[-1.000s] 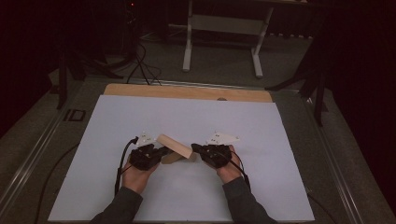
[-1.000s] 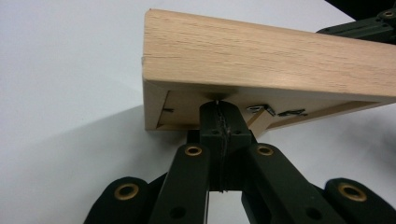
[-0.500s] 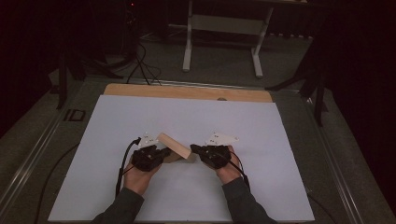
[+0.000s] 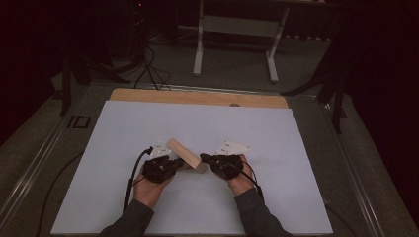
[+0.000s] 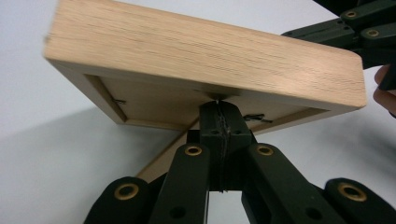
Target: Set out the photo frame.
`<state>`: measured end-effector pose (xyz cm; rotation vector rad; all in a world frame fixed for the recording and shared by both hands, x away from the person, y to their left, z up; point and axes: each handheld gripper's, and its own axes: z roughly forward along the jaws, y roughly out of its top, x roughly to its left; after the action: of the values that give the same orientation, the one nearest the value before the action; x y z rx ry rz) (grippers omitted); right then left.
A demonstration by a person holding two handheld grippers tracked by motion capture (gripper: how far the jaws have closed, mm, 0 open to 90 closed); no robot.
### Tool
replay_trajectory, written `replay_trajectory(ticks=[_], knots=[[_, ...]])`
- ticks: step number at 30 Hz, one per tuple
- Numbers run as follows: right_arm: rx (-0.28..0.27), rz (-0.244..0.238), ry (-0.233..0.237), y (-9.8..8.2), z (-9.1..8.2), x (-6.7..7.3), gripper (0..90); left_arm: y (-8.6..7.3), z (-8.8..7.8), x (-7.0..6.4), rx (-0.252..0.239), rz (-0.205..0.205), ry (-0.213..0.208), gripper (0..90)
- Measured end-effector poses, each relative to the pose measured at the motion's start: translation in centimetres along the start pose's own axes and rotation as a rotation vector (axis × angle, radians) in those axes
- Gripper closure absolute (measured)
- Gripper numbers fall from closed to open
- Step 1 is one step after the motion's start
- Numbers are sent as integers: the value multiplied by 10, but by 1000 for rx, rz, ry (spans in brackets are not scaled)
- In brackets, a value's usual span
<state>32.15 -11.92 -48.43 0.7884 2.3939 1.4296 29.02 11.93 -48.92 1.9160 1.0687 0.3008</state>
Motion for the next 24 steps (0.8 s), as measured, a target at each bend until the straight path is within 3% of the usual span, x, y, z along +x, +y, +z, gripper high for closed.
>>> replay_trajectory(ticks=[13,24], knots=[[5,-7,5,1,1,3,899,-2,5,-2,17,13,2,895],[7,-21,19,1,3,8,899,-3,5,2,15,0,8,895]])
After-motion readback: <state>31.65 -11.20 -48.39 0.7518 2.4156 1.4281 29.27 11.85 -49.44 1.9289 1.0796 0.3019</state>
